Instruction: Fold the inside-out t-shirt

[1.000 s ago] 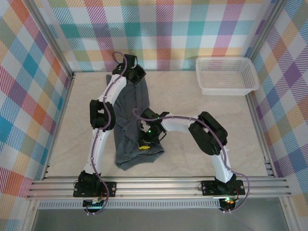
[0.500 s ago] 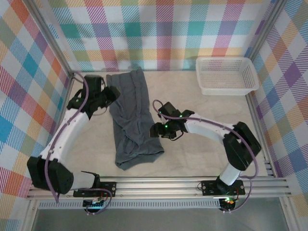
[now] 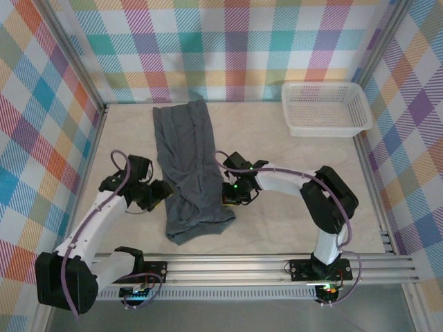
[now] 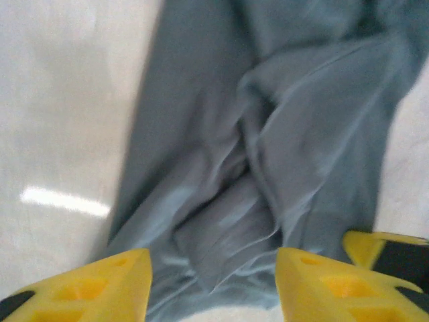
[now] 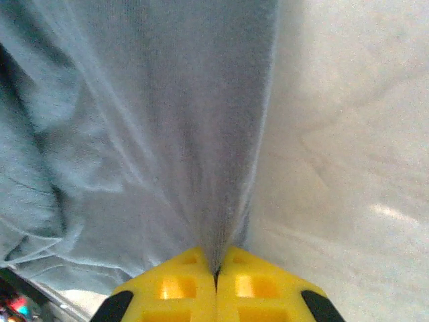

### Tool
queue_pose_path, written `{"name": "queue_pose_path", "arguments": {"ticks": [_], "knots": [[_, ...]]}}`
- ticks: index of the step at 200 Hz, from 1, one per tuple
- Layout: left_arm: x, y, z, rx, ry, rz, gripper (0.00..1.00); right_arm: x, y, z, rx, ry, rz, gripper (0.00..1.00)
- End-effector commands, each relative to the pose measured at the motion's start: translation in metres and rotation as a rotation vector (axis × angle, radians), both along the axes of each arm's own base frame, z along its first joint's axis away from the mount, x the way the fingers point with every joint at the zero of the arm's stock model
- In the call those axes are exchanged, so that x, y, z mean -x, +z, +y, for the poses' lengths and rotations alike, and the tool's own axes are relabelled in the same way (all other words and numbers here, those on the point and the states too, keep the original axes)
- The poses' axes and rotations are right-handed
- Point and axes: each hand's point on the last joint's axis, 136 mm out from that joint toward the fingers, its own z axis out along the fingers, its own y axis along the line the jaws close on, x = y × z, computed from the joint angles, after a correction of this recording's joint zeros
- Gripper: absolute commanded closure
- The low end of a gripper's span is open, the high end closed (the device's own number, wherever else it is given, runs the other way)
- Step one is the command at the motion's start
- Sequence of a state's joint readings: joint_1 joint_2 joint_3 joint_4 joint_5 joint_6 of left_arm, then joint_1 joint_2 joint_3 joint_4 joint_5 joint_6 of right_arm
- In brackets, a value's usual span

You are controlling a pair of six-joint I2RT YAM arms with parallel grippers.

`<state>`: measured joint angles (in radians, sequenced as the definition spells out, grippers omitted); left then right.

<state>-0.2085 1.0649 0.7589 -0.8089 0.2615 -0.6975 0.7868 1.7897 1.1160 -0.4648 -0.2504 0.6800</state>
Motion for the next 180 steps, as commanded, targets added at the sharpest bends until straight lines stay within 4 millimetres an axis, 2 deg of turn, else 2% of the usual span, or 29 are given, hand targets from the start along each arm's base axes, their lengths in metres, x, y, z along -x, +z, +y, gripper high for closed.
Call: {"name": "queue_pose_path", "arguments": {"ticks": [1, 29, 52, 62, 131, 147, 165, 180], "knots": [[0.05, -0.029, -0.016, 0.089, -0.003, 0.211, 0.45, 0.004, 0.02, 0.001, -0.054, -0.02, -0.02, 1.0], [0.062, -0.046, -0.013, 0.087, 0.016, 0.232, 0.4, 0.011, 0.023, 0.012, -0.124, -0.038, 0.038, 1.0], [0.053, -0.054, -0.03, 0.201, 0.03, 0.202, 0.37, 0.014, 0.021, 0.015, -0.125, -0.034, 0.053, 1.0], [0.052, -0.058, -0.032, 0.212, 0.039, 0.204, 0.37, 0.013, 0.022, 0.016, -0.124, -0.03, 0.048, 1.0], [0.045, -0.061, 0.002, -0.021, 0.012, 0.154, 0.37, 0.014, 0.022, 0.014, -0.118, -0.034, 0.048, 1.0], [0.04, -0.066, -0.005, 0.015, 0.0, 0.139, 0.37, 0.014, 0.021, 0.014, -0.115, -0.036, 0.048, 1.0], [0.032, -0.072, -0.023, 0.128, 0.01, 0.13, 0.38, 0.014, 0.021, 0.014, -0.114, -0.037, 0.048, 1.0], [0.029, -0.075, -0.026, 0.149, 0.017, 0.126, 0.41, 0.014, 0.021, 0.014, -0.112, -0.038, 0.049, 1.0]]}}
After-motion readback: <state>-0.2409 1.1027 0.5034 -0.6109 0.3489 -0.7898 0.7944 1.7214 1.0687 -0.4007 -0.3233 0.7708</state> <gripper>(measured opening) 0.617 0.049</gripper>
